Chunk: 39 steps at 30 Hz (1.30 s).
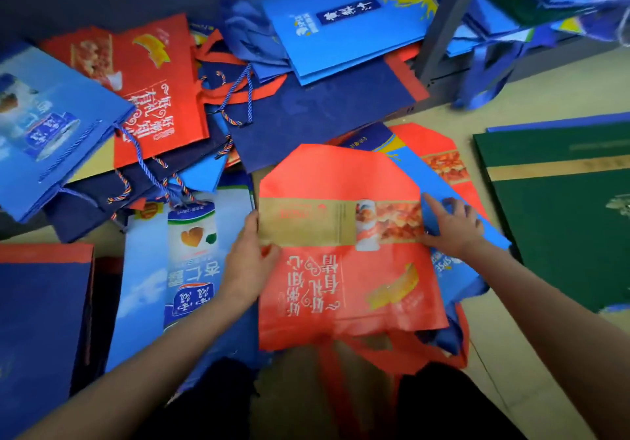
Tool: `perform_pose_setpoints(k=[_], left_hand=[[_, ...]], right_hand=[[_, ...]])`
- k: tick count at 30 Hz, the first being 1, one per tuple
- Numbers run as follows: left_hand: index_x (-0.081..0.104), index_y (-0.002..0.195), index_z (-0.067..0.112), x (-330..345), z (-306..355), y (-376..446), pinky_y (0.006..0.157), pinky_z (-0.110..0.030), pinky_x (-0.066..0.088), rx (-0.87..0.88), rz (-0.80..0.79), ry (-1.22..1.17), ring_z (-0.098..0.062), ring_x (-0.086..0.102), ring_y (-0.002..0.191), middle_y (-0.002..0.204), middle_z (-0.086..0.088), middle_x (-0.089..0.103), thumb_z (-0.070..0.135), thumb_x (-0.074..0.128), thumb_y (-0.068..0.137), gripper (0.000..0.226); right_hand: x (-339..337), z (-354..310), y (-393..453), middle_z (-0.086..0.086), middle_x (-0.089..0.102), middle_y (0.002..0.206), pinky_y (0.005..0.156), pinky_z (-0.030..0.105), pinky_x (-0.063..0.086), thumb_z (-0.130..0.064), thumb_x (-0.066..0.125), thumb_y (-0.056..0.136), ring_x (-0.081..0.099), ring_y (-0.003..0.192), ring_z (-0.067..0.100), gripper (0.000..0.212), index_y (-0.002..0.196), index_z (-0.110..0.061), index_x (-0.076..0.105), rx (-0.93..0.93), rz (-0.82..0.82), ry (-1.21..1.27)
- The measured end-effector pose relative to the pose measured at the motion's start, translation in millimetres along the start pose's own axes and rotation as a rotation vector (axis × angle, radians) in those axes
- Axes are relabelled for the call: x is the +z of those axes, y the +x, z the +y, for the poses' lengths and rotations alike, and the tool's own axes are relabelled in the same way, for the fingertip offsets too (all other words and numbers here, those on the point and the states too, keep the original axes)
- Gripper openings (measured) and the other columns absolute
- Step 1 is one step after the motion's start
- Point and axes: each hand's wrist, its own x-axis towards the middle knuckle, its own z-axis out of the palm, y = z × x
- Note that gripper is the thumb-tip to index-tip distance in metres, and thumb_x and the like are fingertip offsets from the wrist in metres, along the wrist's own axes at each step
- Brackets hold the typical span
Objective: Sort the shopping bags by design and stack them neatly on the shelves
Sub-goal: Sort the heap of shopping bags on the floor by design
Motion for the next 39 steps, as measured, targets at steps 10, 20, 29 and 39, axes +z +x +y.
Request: perform_pose_setpoints(k=[10, 20, 29, 39], left_hand=[[0.033, 0.133, 0.009, 14, 0, -6, 0.077, -0.034, 0.046, -0.194, -0.221, 0.014, -0.033, 0.058, 0.104, 0.112, -0.013, 0.058, 0.002, 0.054, 0.088, 0.050], [0.031, 0.111, 0.028, 69, 52, 38, 0.078, -0.051, 0.055, -0.220, -0.288, -0.257, -0.030, 0.064, 0.087, 0.098, -0.007, 0.062, 0.009, 0.067, 0.083, 0.049], [0.034, 0.125, 0.026, 54, 11, 47, 0.086, -0.055, 0.051, -0.321, -0.187, -0.190, -0.035, 0.061, 0.098, 0.110, -0.013, 0.061, 0.006, 0.055, 0.089, 0.046], [0.028, 0.120, 0.028, 76, 44, 28, 0.047, -0.027, 0.054, -0.331, -0.279, -0.339, -0.021, 0.062, 0.071, 0.098, -0.010, 0.059, 0.002, 0.058, 0.089, 0.050]], right_hand=[[-23, 25, 15, 0.021, 0.044, 0.137, 0.097, 0.036, 0.038, -0.028, 0.081, 0.072, 0.046, 0.123, 0.034, 0.082, 0.139, -0.005, 0.040, 0.143, 0.062, 0.576], [-139, 61, 19, 0.025, 0.047, 0.131, 0.102, 0.047, 0.035, -0.014, 0.061, 0.088, 0.043, 0.124, 0.041, 0.042, 0.126, 0.002, 0.049, 0.414, 0.546, 0.137], [-56, 39, 13, 0.023, 0.023, 0.142, 0.100, 0.048, 0.035, -0.019, 0.061, 0.089, 0.029, 0.127, 0.041, 0.053, 0.137, -0.009, 0.039, 0.353, 0.392, 0.372], [-115, 60, 3, 0.021, 0.059, 0.120, 0.096, 0.040, 0.033, -0.008, 0.057, 0.085, 0.048, 0.118, 0.038, 0.040, 0.125, -0.012, 0.052, 0.330, 0.674, 0.434]])
